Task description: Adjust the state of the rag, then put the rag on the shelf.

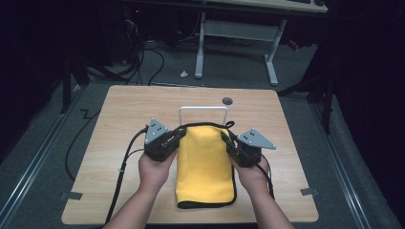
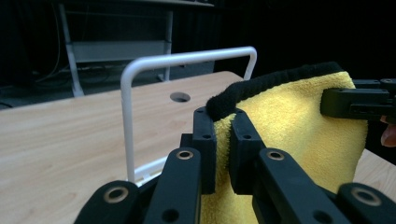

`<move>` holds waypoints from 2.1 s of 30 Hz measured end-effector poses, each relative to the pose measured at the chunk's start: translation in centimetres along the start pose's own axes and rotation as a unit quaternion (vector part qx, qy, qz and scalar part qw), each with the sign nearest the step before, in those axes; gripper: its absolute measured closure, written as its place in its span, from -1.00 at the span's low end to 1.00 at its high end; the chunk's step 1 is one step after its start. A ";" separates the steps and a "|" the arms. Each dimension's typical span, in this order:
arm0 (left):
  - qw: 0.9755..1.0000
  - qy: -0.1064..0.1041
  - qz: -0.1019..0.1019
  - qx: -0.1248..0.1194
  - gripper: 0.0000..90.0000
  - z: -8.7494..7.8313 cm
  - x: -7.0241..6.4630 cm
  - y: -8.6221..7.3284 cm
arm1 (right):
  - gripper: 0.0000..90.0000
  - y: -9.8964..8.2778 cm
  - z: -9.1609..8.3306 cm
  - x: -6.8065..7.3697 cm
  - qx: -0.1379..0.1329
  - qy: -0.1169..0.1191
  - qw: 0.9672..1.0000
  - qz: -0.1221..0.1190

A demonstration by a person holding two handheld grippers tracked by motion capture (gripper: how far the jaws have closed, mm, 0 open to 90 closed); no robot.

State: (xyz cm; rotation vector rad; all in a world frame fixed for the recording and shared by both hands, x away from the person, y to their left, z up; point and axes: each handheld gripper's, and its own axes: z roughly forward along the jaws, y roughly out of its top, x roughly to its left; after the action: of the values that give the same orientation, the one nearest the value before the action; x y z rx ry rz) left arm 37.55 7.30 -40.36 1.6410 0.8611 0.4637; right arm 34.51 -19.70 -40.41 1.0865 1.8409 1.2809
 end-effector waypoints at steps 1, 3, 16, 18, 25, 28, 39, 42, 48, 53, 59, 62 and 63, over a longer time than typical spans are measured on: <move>1.000 0.000 0.002 -0.003 0.85 -0.1 0.0 0.3 | 0.78 0.2 0.0 0.0 -0.004 0.001 1.000 0.000; 1.000 0.001 0.005 -0.010 0.85 -0.3 0.1 0.9 | 0.78 1.0 -0.1 0.0 -0.007 -0.001 1.000 -0.002; 0.998 0.003 0.049 -0.050 0.86 -1.4 -0.5 6.1 | 0.78 5.0 -1.2 -0.2 -0.058 -0.011 0.998 -0.006; 0.997 0.003 0.053 -0.056 0.86 -1.5 -0.6 6.9 | 0.78 5.7 -1.4 -0.3 -0.067 -0.014 0.998 -0.008; 0.995 0.006 0.068 -0.075 0.86 -1.8 -0.9 9.2 | 0.78 7.7 -2.1 -0.5 -0.095 -0.019 0.995 -0.015; 0.994 0.006 0.071 -0.078 0.86 -1.8 -0.9 9.8 | 0.78 8.2 -2.3 -0.6 -0.101 -0.019 0.995 -0.016; 0.994 0.006 0.073 -0.079 0.86 -0.7 -0.1 11.0 | 0.78 9.4 -1.7 -1.4 -0.108 -0.020 0.994 -0.005; 0.994 0.005 0.074 -0.083 0.86 -0.2 0.1 11.6 | 0.78 9.7 -1.4 -1.7 -0.111 -0.024 0.993 -0.005; 0.992 0.008 0.089 -0.091 0.86 0.9 0.6 13.2 | 0.78 11.0 -0.8 -2.7 -0.116 -0.026 0.993 0.001; 0.991 0.009 0.102 -0.086 0.86 1.8 1.2 14.4 | 0.78 12.3 -0.1 -3.6 -0.114 -0.029 0.993 -0.004; 0.991 0.018 0.102 -0.079 0.86 3.5 2.7 15.6 | 0.78 13.4 1.6 -4.8 -0.118 -0.022 0.993 0.000; 0.991 0.026 0.112 -0.074 0.86 4.6 3.5 15.7 | 0.78 13.5 2.9 -5.5 -0.115 -0.017 0.993 0.005; 0.991 0.027 0.111 -0.075 0.86 5.0 3.7 15.7 | 0.78 13.5 3.3 -5.7 -0.113 -0.018 0.993 0.005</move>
State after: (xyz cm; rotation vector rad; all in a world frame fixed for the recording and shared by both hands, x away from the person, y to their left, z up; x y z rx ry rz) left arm 47.96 5.77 -27.18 1.5977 0.6695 0.7140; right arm 43.55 -20.92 -28.42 0.9903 1.6210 1.4266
